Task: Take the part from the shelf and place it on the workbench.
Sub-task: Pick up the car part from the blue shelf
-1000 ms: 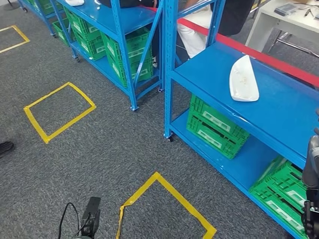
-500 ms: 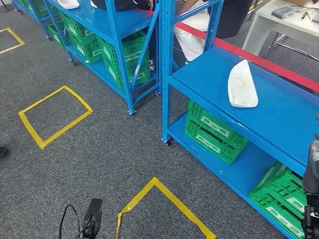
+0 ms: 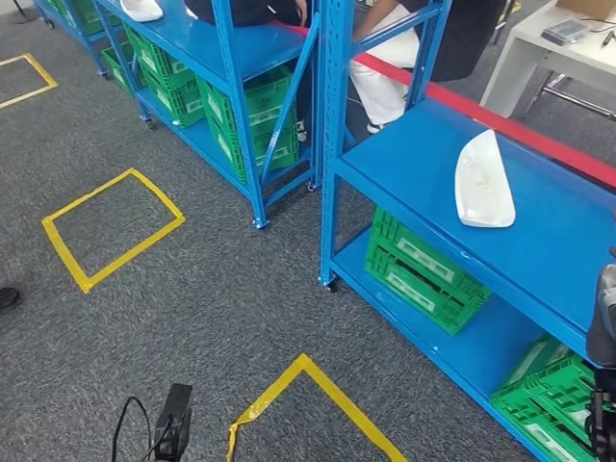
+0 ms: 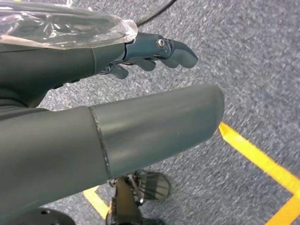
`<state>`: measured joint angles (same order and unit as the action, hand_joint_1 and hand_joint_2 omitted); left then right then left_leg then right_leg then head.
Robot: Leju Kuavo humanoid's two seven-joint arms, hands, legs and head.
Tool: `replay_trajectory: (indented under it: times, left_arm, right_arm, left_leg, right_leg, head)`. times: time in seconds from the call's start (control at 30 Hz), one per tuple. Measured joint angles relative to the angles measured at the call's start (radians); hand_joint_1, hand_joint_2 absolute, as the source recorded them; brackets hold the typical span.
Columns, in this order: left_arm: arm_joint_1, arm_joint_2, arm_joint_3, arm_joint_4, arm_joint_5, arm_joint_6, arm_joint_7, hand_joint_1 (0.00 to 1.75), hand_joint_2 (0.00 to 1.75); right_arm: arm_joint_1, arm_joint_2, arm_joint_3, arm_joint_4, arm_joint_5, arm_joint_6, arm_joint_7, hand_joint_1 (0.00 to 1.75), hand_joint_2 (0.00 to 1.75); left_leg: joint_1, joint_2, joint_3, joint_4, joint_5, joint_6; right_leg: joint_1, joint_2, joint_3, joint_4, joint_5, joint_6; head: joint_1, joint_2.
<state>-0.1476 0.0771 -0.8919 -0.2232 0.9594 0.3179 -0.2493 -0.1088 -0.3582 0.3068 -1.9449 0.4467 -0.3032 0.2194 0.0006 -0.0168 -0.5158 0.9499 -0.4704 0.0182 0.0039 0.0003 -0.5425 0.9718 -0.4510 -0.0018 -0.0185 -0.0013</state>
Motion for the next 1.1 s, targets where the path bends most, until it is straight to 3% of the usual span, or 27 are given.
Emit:
replay_trajectory:
  times: [0.07, 0.13, 0.23, 0.27, 0.33, 0.4, 0.53, 0.6, 0.7, 0.73, 0.8, 0.87, 0.9, 0.93, 1.0, 1.03, 1.1]
  left_arm:
    - [-0.001, 0.002, 0.000, 0.000, -0.003, -0.001, 0.000, 0.00, 0.00]
    - [-0.004, 0.003, 0.000, 0.000, -0.007, -0.002, 0.001, 0.00, 0.00]
    - [-0.007, 0.003, 0.000, 0.000, -0.009, -0.002, 0.004, 0.00, 0.00]
    - [-0.006, 0.004, 0.000, 0.000, -0.008, -0.002, 0.006, 0.00, 0.00]
    - [-0.004, 0.005, 0.000, 0.000, -0.008, -0.002, 0.007, 0.00, 0.00]
    - [-0.004, 0.006, 0.000, 0.000, -0.008, -0.002, 0.007, 0.00, 0.00]
    - [-0.004, 0.006, 0.000, 0.000, -0.008, -0.002, 0.007, 0.00, 0.00]
    - [-0.004, 0.007, 0.000, 0.000, -0.008, -0.002, 0.007, 0.00, 0.00]
    - [-0.005, 0.010, 0.000, 0.000, -0.008, -0.002, 0.007, 0.00, 0.00]
    - [-0.005, 0.010, 0.001, 0.000, -0.008, -0.002, 0.007, 0.00, 0.00]
    - [-0.008, 0.010, 0.001, 0.000, -0.009, -0.002, 0.007, 0.00, 0.00]
    - [-0.009, 0.010, 0.001, 0.000, -0.011, -0.002, 0.008, 0.00, 0.00]
    - [-0.008, 0.010, 0.001, 0.000, -0.012, -0.002, 0.009, 0.00, 0.00]
    - [-0.008, 0.010, 0.001, 0.000, -0.013, -0.002, 0.010, 0.00, 0.00]
    - [-0.008, 0.009, 0.001, 0.000, -0.014, -0.002, 0.012, 0.00, 0.00]
    - [-0.009, 0.009, 0.001, 0.000, -0.015, -0.002, 0.012, 0.00, 0.00]
    - [-0.011, 0.009, 0.001, 0.000, -0.017, -0.002, 0.012, 0.00, 0.00]
  right_arm:
    - [-0.003, 0.000, 0.000, 0.001, -0.001, 0.001, 0.000, 0.00, 0.00]
    - [-0.006, 0.000, 0.000, 0.003, -0.005, 0.001, 0.001, 0.00, 0.00]
    - [-0.008, 0.000, -0.001, 0.010, -0.018, 0.003, 0.006, 0.00, 0.00]
    - [-0.007, 0.000, -0.001, 0.013, -0.023, 0.004, 0.007, 0.00, 0.00]
    - [-0.007, 0.000, -0.001, 0.018, -0.029, 0.006, 0.007, 0.00, 0.00]
    - [-0.007, 0.000, -0.001, 0.020, -0.030, 0.006, 0.007, 0.00, 0.00]
    - [-0.007, 0.000, -0.001, 0.020, -0.030, 0.006, 0.007, 0.00, 0.00]
    - [-0.007, 0.000, -0.001, 0.020, -0.031, 0.006, 0.007, 0.00, 0.00]
    - [-0.008, 0.000, -0.001, 0.024, -0.032, 0.007, 0.007, 0.00, 0.00]
    - [-0.010, 0.000, -0.001, 0.027, -0.035, 0.007, 0.007, 0.00, 0.00]
    - [-0.013, 0.000, -0.003, 0.034, -0.041, 0.003, 0.006, 0.00, 0.00]
    - [-0.014, 0.000, -0.005, 0.042, -0.046, 0.000, 0.005, 0.00, 0.00]
    - [-0.013, 0.000, -0.005, 0.045, -0.047, -0.001, 0.005, 0.00, 0.00]
    - [-0.012, 0.000, -0.006, 0.047, -0.048, -0.003, 0.005, 0.00, 0.00]
    - [-0.013, 0.000, -0.007, 0.051, -0.052, -0.009, 0.004, 0.00, 0.00]
    - [-0.013, 0.000, -0.007, 0.052, -0.054, -0.012, 0.004, 0.00, 0.00]
    - [-0.012, 0.000, -0.008, 0.055, -0.057, -0.017, 0.003, 0.00, 0.00]
  left_leg:
    - [0.002, 0.002, 0.001, -0.001, -0.002, -0.010]
    - [0.002, 0.005, -0.021, 0.050, -0.029, -0.020]
    - [0.006, 0.007, -0.141, 0.249, -0.099, -0.032]
    - [0.007, 0.008, -0.174, 0.291, -0.101, -0.035]
    - [0.009, 0.008, -0.198, 0.298, -0.072, -0.037]
    - [0.010, 0.008, -0.194, 0.276, -0.051, -0.037]
    - [0.010, 0.008, -0.191, 0.270, -0.047, -0.037]
    - [0.010, 0.008, -0.181, 0.242, -0.028, -0.037]
    - [0.012, 0.010, -0.118, 0.090, 0.054, -0.034]
    - [0.010, 0.011, -0.098, 0.044, 0.069, -0.027]
    - [0.008, 0.011, -0.070, 0.000, 0.065, 0.000]
    - [0.008, 0.010, -0.052, -0.008, 0.050, 0.019]
    - [0.007, 0.009, -0.046, -0.008, 0.046, 0.019]
    - [0.007, 0.008, -0.038, -0.007, 0.041, 0.018]
    - [0.007, 0.006, -0.021, -0.007, 0.029, 0.013]
    - [0.005, 0.005, -0.015, -0.006, 0.024, 0.008]
    - [0.003, 0.004, -0.013, -0.004, 0.018, -0.001]
  right_leg:
    - [-0.003, 0.000, 0.011, -0.015, 0.002, -0.001]
    - [-0.010, -0.001, 0.025, -0.030, 0.006, -0.005]
    - [-0.013, -0.004, 0.034, -0.035, 0.001, -0.011]
    - [-0.013, -0.004, 0.036, -0.035, -0.002, -0.011]
    - [-0.013, -0.002, 0.042, -0.035, -0.008, -0.011]
    - [-0.013, -0.001, 0.045, -0.035, -0.011, -0.010]
    - [-0.013, -0.001, 0.046, -0.035, -0.011, -0.010]
    - [-0.013, 0.000, 0.049, -0.035, -0.013, -0.009]
    - [-0.013, 0.000, 0.063, -0.035, -0.025, -0.003]
    - [-0.011, 0.001, 0.067, -0.035, -0.032, 0.003]
    - [-0.011, 0.002, 0.010, 0.097, -0.106, 0.026]
    - [-0.014, 0.002, -0.081, 0.272, -0.174, 0.043]
    - [-0.014, 0.002, -0.100, 0.289, -0.164, 0.043]
    - [-0.014, 0.002, -0.098, 0.263, -0.132, 0.042]
    - [-0.013, 0.002, -0.049, 0.124, -0.037, 0.035]
    - [-0.012, 0.002, -0.022, 0.055, -0.005, 0.030]
    - [-0.007, 0.003, 0.001, -0.008, 0.013, 0.023]
  head:
    - [0.000, 0.000]
    - [-0.002, 0.000]
    - [-0.006, 0.000]
    - [-0.007, 0.000]
    - [-0.008, 0.000]
    - [-0.008, 0.000]
    - [-0.008, 0.000]
    - [-0.009, 0.000]
    - [-0.010, 0.000]
    - [-0.009, 0.000]
    - [-0.006, 0.000]
    - [-0.003, 0.000]
    - [-0.003, 0.000]
    - [-0.003, 0.000]
    - [-0.002, 0.000]
    - [-0.002, 0.000]
    - [-0.003, 0.000]
